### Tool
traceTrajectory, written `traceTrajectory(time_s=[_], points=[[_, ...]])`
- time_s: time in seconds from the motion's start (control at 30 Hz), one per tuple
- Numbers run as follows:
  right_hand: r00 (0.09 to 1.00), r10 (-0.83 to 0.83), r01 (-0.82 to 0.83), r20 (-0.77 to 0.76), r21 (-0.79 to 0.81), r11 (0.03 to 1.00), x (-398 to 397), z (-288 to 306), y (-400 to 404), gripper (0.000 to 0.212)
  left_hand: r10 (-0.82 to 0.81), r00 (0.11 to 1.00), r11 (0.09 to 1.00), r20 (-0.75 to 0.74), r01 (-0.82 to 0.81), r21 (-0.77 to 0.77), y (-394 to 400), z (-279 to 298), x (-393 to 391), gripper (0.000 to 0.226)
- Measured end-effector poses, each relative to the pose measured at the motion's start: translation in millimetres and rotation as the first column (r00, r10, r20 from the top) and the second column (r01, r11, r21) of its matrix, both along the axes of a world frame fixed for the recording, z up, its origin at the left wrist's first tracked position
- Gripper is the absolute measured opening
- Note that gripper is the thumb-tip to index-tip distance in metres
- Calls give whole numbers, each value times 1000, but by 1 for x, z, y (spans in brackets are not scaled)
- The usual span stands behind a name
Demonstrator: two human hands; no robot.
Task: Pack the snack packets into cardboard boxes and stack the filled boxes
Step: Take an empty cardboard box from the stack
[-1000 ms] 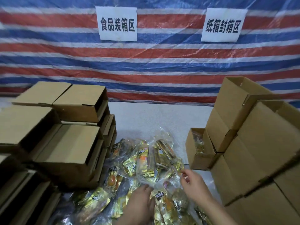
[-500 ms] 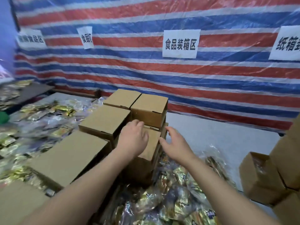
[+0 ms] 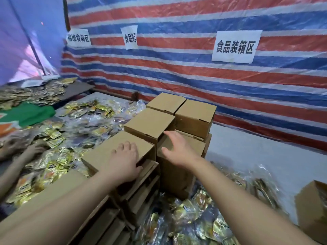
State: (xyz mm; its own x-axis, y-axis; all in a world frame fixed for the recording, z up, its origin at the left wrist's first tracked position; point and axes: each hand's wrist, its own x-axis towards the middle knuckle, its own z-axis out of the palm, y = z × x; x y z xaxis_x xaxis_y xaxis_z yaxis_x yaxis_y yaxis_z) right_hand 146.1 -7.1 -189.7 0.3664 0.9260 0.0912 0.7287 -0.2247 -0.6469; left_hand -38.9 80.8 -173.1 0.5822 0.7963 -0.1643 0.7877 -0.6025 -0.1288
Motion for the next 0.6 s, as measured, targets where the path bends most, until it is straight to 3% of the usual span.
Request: traceTrajectory(time_s=[0.23,0.4,0.6], points=[[999,34,-34,9,-6,999,-13,13,-7,68,10,991,989,-131,9,147,-33,42,11,62],[999,30,-27,-42,66,997,-3,59,-35,67,-212,977,972,24,209,111,-64,98,21,23],[994,-75,76,82,-18,997,34,108,-125,7,-421,880,904,222,427,21,-110,124,71,16]])
